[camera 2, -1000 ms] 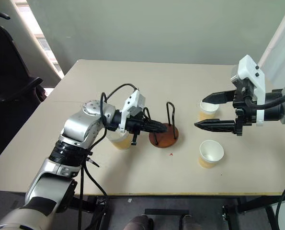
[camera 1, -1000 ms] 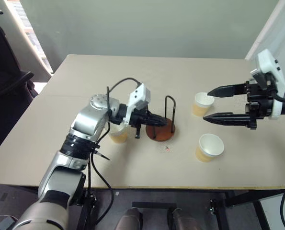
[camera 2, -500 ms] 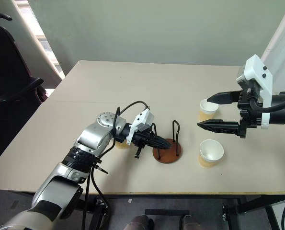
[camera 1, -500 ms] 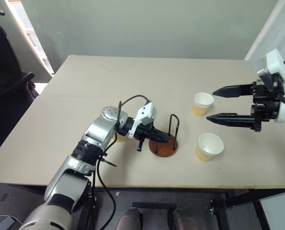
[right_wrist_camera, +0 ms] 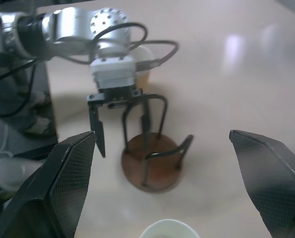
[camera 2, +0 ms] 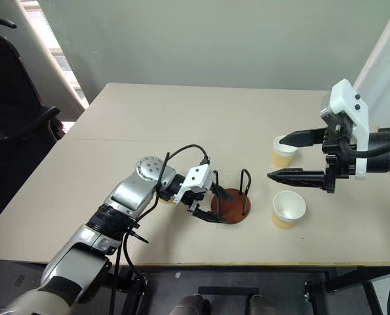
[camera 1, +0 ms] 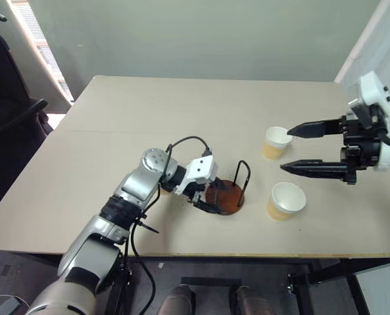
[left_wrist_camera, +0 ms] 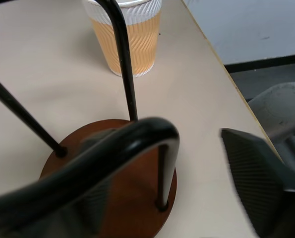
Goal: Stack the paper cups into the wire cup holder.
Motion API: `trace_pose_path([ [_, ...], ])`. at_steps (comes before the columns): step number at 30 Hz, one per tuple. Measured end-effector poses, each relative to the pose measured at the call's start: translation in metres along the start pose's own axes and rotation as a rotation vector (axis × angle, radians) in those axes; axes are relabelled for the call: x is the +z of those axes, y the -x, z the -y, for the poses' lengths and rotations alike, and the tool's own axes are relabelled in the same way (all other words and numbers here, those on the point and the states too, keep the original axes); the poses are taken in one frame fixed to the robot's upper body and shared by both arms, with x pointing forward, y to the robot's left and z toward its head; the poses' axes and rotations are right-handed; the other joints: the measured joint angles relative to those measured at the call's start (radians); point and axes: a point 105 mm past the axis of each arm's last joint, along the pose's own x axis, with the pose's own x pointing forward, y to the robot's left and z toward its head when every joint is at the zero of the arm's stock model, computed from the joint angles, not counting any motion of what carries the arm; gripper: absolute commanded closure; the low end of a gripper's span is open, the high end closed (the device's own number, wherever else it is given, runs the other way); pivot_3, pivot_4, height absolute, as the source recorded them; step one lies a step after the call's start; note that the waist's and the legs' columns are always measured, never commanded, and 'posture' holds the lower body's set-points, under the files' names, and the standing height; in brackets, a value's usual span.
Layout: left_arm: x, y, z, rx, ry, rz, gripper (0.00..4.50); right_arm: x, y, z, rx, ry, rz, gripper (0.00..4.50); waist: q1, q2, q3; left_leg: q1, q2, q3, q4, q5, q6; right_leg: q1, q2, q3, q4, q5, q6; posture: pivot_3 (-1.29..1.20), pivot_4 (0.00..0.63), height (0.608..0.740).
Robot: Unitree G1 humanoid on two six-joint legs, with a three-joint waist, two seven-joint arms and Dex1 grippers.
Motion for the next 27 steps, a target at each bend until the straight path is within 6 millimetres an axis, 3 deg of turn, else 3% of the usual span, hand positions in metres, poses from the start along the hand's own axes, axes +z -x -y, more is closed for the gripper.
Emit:
trace_pose_path([
  [7,0.003,0.010,0.000,0.023,-0.033,-0.021,0.07,0.001,-0.007,-0.004,0.055,0.019,-0.015,0.00,0.000,0.000,0.000,0.000,0.000,0.000,0.000,-0.001,0.001,0.000,0.000,0.000,0.000,0.000,0.000,0.00,0.150,0.740],
  [18,0.006,0.044,0.000,0.087,-0.079,-0.097,0.07,-0.003,-0.011,-0.004,0.098,0.024,-0.033,0.00,-0.001,0.000,0.000,0.000,0.000,0.000,0.000,-0.001,0.001,-0.001,0.000,0.000,0.000,-0.001,-0.002,0.00,0.150,0.740],
  [27,0.018,0.072,-0.005,0.202,-0.063,-0.083,0.07,0.001,-0.016,0.020,0.060,0.047,-0.015,0.00,-0.006,0.000,0.000,0.000,0.000,0.000,0.000,-0.002,0.002,-0.002,0.000,0.000,0.001,-0.001,-0.003,0.00,0.150,0.740],
])
